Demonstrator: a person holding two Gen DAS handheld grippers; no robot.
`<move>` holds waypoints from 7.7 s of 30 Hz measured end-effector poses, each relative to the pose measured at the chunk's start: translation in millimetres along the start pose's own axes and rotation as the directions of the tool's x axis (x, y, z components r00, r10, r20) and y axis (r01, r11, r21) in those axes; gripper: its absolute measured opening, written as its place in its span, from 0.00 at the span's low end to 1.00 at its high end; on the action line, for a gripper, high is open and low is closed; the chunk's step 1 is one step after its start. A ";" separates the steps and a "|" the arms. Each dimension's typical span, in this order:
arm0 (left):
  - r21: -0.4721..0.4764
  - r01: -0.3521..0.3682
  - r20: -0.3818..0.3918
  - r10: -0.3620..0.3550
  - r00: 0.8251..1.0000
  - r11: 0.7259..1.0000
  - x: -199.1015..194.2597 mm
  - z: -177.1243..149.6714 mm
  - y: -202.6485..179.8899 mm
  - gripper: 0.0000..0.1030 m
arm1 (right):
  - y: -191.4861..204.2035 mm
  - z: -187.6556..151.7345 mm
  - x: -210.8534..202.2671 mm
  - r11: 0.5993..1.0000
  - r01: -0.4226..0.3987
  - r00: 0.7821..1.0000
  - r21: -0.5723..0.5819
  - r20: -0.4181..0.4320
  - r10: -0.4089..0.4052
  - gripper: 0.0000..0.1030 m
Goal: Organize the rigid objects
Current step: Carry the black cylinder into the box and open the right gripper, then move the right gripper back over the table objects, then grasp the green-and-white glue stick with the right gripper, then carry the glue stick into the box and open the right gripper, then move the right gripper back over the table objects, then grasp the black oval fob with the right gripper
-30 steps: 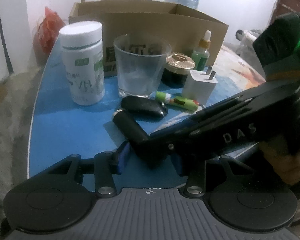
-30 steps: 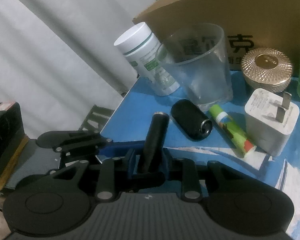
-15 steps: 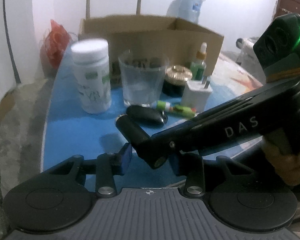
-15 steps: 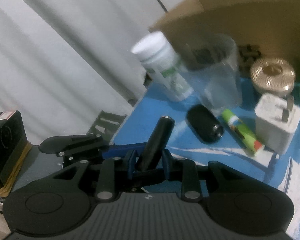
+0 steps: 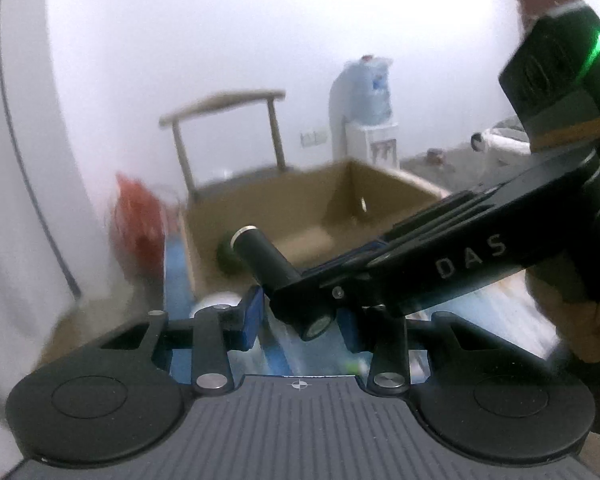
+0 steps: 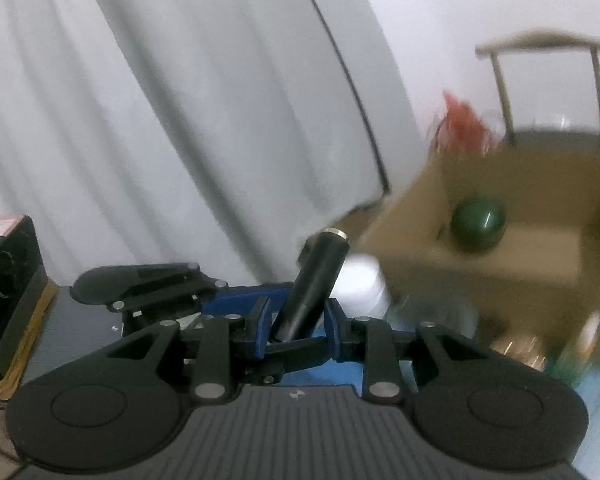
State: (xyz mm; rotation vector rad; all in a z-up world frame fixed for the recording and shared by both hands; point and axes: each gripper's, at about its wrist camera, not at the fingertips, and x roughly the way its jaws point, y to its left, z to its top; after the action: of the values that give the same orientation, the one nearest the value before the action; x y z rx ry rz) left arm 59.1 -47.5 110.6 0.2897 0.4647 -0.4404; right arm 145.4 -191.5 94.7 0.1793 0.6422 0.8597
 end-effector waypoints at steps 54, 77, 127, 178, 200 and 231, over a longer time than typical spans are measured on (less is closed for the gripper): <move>-0.263 0.181 -0.060 -0.203 0.977 0.948 14.2 16.2 74.7 0.81 | -100.5 43.3 -94.3 0.966 0.026 0.991 0.258 0.121 -0.059 0.58; -0.236 0.262 -0.168 -0.304 0.938 0.936 50.7 -114.0 -17.7 0.63 | -54.8 -102.2 -9.6 0.960 0.182 0.982 0.213 -0.087 -0.167 0.48; -0.076 0.276 -0.264 -0.287 0.921 0.958 68.4 -120.2 -51.7 0.37 | -64.2 -120.8 1.9 0.949 0.167 0.965 0.268 -0.241 -0.102 0.18; -0.164 0.172 -0.422 -0.227 0.878 0.971 268.8 80.9 37.9 0.30 | -229.5 108.5 98.5 0.930 0.229 0.938 0.287 -0.320 -0.132 0.20; -0.166 0.186 -0.084 -0.202 0.976 0.968 33.9 48.8 57.4 0.50 | -85.9 38.8 -81.8 0.988 0.084 0.996 0.128 -0.001 -0.085 0.21; -0.386 0.279 -0.274 -0.398 0.875 0.879 96.4 -109.7 14.8 0.49 | -71.7 -99.2 65.5 0.956 0.203 0.967 0.213 -0.194 -0.162 0.30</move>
State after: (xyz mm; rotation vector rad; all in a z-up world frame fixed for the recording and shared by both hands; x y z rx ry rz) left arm 103.3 -27.5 -27.9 -0.0569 0.9374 -0.6527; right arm 164.4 -199.2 -42.6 0.2519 0.9101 0.6235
